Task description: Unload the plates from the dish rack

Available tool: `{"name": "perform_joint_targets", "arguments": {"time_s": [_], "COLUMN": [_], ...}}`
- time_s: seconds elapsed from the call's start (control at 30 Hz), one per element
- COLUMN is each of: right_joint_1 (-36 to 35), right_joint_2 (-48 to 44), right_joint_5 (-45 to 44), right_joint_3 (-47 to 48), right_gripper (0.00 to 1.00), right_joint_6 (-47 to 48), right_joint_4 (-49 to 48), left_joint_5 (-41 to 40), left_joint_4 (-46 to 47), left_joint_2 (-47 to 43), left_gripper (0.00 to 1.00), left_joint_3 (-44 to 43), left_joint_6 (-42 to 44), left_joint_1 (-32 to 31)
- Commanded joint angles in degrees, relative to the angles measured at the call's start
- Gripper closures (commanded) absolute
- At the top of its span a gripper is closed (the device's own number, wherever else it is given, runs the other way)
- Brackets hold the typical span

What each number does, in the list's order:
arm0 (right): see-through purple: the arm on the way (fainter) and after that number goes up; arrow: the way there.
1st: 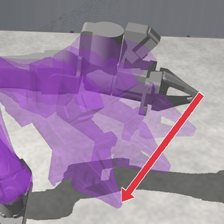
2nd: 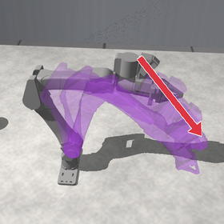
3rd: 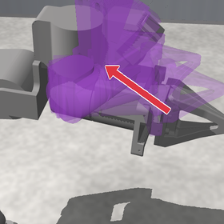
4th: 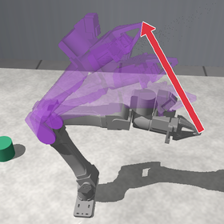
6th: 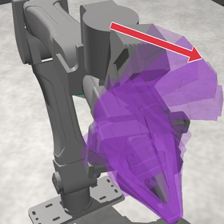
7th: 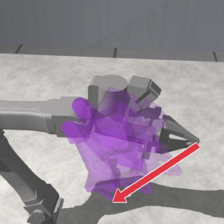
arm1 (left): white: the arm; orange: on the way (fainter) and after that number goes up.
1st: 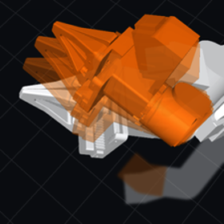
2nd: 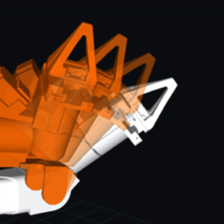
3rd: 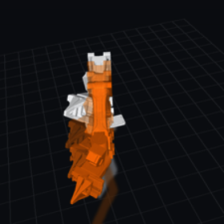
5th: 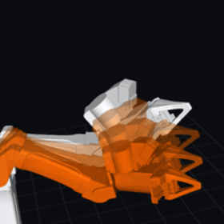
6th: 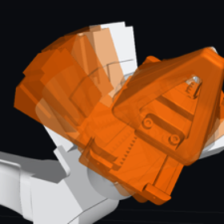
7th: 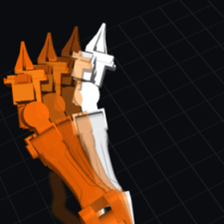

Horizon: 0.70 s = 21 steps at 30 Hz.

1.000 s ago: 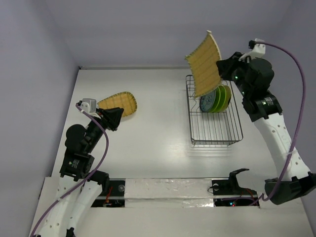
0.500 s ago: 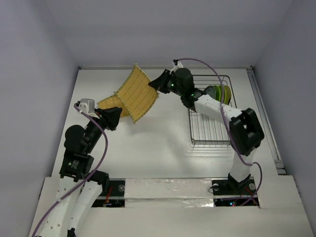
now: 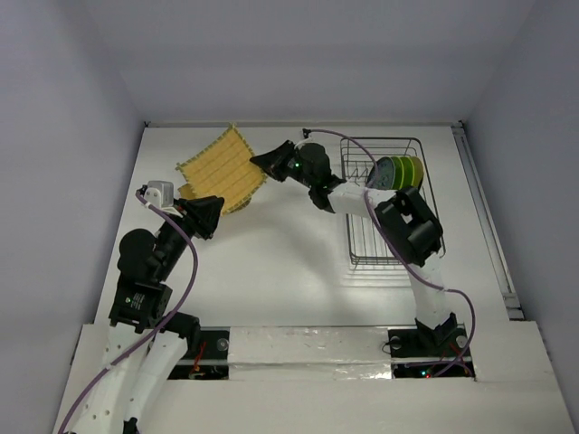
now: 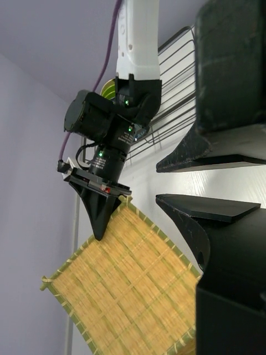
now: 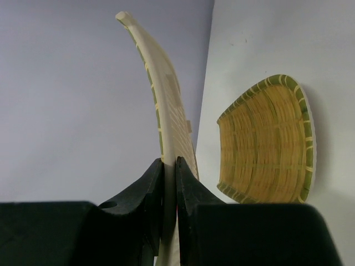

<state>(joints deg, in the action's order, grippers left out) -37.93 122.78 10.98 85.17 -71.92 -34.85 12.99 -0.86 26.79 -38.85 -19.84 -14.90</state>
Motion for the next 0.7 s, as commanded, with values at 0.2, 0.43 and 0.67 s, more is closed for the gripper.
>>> {"name": "perform_joint_targets", "arguments": {"time_s": [0.2, 0.43, 0.67], "right_joint_1": [-1.0, -1.6, -2.1], "right_joint_2": [6.2, 8.3, 8.0], "right_joint_5": [-4.0, -4.7, -4.6], "right_joint_3": [9.8, 9.9, 9.3], "right_gripper": [1.00, 1.00, 0.63], "right_joint_6": [-7.9, -7.2, -3.5], "right_joint_4": [-4.9, -1.7, 2.5], "left_joint_5": [0.6, 1.2, 1.2], "left_joint_4": [3.0, 3.1, 3.1], "left_joint_2": [-0.2, -0.2, -0.2], "left_gripper": [0.80, 0.80, 0.80], "left_joint_3": [-1.8, -1.8, -1.8], "left_joint_6": [-0.2, -0.3, -0.3], "left_joint_1": [0.3, 0.3, 0.3]}}
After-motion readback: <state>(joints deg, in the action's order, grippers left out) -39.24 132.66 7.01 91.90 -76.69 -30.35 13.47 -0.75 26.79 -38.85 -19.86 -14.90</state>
